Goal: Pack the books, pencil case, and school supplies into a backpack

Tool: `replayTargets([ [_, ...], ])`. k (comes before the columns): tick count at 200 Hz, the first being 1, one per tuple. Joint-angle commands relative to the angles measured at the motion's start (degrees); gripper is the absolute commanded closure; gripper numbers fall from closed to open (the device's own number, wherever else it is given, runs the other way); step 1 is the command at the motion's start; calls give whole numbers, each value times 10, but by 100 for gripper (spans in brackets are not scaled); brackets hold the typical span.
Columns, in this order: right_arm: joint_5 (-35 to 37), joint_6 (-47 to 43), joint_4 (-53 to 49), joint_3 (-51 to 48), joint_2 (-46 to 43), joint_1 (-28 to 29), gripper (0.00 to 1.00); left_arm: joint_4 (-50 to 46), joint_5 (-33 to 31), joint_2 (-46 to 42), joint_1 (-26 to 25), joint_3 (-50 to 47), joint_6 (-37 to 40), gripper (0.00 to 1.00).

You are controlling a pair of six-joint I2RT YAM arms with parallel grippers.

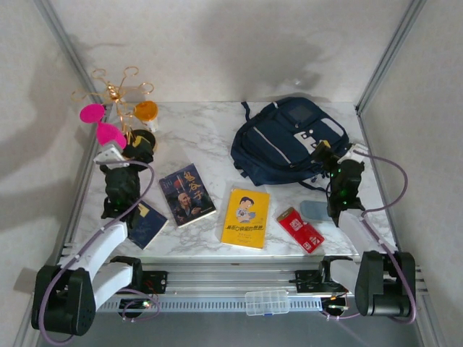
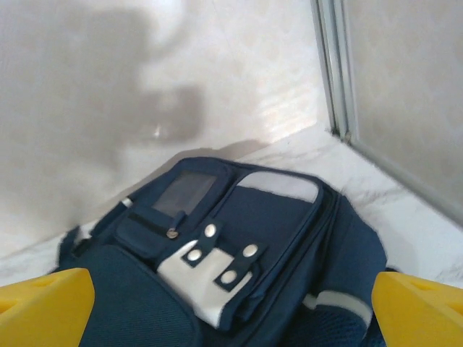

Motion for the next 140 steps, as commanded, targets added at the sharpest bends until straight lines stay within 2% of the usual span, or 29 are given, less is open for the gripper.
replayTargets([
  [1,-68,109,-175,29,-12,-1,1,-133,35,-15,5,20,-106,1],
  [20,-110,154,-251,59,7,-1,1,-162,66,-22,6,28,-129,1],
  [33,-159,180,-277,73,31,-1,1,-216,96,-22,5,51,-149,1],
  [49,-208,209,-309,96,61,2,1,-227,134,-28,-11,52,-175,1],
  [98,-213,289,-356,113,113,41,1,-210,142,-31,-133,34,-220,1],
  [140,-215,364,-296,112,165,58,1,-172,108,1,-246,26,-220,1],
])
